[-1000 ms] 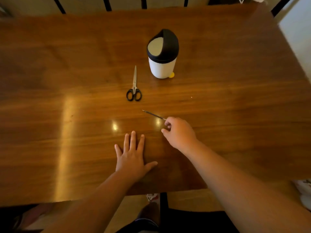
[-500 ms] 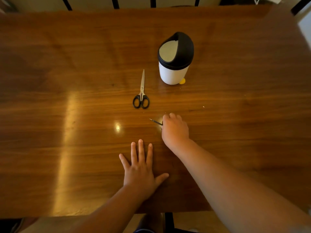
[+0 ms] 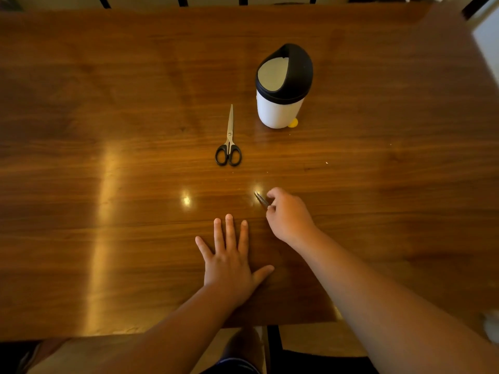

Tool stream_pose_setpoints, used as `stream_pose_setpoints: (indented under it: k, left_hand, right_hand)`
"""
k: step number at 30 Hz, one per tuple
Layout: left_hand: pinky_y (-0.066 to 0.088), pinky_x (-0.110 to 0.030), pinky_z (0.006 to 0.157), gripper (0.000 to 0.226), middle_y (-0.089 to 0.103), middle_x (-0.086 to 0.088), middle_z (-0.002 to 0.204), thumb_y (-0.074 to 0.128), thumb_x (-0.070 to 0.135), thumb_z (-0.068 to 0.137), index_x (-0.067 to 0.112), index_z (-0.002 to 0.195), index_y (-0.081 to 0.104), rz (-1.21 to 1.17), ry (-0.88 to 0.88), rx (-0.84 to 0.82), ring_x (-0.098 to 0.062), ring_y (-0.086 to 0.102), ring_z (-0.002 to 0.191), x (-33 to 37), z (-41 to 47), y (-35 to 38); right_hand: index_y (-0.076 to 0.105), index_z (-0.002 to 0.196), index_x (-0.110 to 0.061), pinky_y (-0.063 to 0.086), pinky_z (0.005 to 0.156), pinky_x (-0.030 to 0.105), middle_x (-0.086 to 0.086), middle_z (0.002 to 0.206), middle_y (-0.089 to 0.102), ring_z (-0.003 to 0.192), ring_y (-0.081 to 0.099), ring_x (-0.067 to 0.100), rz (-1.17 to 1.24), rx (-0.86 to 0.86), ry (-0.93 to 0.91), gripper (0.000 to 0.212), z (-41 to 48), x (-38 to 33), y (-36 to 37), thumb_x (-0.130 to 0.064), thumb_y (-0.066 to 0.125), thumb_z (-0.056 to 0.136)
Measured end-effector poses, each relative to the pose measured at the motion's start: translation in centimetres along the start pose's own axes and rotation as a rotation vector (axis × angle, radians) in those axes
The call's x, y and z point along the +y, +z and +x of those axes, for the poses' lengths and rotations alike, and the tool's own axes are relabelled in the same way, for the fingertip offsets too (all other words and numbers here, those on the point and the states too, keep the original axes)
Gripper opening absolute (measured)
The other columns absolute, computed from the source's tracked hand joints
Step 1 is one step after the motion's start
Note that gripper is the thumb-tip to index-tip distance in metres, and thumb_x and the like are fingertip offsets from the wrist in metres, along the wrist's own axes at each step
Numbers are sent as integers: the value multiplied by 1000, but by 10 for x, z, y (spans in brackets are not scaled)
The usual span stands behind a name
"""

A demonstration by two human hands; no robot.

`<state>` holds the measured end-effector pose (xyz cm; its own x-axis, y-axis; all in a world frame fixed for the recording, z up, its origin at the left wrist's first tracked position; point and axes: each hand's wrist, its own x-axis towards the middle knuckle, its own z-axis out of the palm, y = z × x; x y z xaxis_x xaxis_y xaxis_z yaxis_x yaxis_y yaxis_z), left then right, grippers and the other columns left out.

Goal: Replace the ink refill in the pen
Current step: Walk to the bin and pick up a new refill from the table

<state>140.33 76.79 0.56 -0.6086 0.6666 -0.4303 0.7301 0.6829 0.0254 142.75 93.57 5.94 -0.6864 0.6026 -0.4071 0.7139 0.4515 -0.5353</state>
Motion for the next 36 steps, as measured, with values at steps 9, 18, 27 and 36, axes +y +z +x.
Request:
stream_pose_setpoints:
  k: [9, 18, 27, 36]
  left_hand:
    - [9, -65, 114, 96, -3, -11, 163, 14, 83, 77, 24, 151, -4, -57, 34, 80, -34, -3, 149, -5, -17, 5]
    - [31, -39, 114, 49, 39, 2, 151, 46, 52, 91, 26, 133, 49, -397, -22, 82, -19, 32, 141, -7, -159, 43]
    - [54, -23, 73, 7, 67, 8, 89, 56, 40, 92, 36, 95, 60, -1065, -639, -106, -3, 64, 81, 35, -357, 145]
    - [50, -33, 75, 22, 72, -13, 96, 57, 27, 92, 8, 96, 68, -1301, -1201, -163, -25, 66, 88, 65, -540, 245]
  right_hand:
    - [62, 87, -19, 42, 57, 30, -1, 74, 58, 62, 50, 14, 572, -140, 333, 17, -104, 28, -16, -25, 49, 97]
    - [67, 100, -10, 54, 59, 27, 6, 77, 71, 69, 68, 16, 907, -384, 442, 18, -234, 74, -38, -8, 49, 98]
    - [68, 91, -11, 52, 61, 28, 6, 76, 71, 72, 66, 20, 515, -581, 180, 20, -324, 102, -26, -9, 49, 98]
    - [67, 95, -14, 53, 63, 29, 8, 83, 72, 76, 67, 21, 42, -873, -55, 15, -369, 58, 86, -14, 53, 97]
